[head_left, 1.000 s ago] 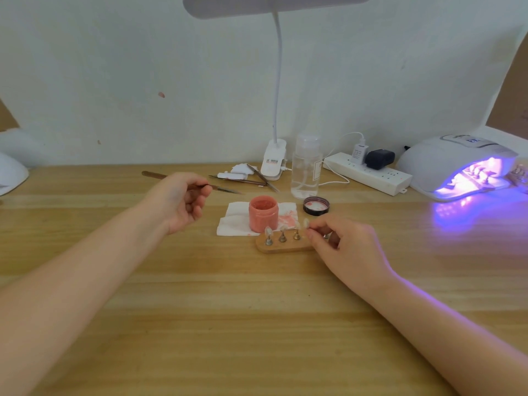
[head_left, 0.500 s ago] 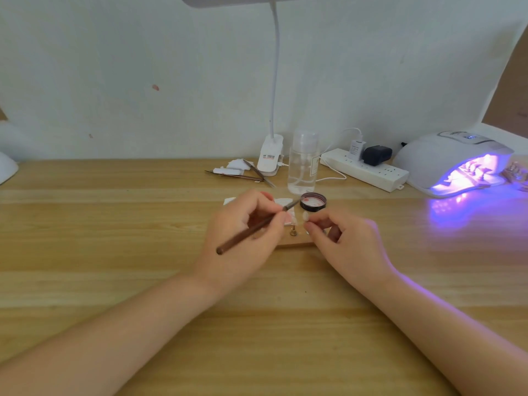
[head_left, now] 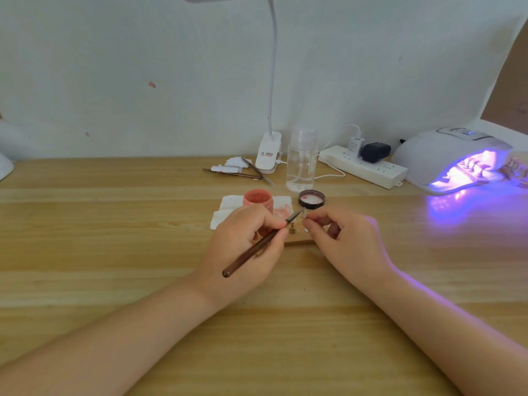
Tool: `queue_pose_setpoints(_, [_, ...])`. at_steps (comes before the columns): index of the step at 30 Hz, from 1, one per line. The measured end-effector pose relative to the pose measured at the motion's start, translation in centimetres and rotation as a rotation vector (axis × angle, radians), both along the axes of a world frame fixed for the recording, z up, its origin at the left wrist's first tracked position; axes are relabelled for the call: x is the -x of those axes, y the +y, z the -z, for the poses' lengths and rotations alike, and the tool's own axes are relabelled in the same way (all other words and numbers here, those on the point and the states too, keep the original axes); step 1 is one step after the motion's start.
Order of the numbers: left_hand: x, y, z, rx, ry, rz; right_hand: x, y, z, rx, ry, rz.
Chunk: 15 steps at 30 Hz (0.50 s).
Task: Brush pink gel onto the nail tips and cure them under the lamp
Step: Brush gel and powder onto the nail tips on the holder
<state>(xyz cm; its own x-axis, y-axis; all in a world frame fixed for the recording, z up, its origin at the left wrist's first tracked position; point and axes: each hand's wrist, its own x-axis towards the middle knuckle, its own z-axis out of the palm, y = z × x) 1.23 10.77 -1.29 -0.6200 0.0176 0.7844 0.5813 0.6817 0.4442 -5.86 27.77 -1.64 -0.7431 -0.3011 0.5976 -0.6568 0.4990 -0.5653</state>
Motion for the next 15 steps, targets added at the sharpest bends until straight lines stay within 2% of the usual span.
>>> queue_pose_setpoints(9, [-0.37,-0.33,0.04,-0.032,-0.021,0.077,0.04,0.05,0.05,-0.007,0.008,-0.009])
queue_pose_setpoints(15, [-0.1,0.01,0.03,-0.042,-0.008,0.022,0.01,0.01,0.06,-0.012,0.02,-0.002])
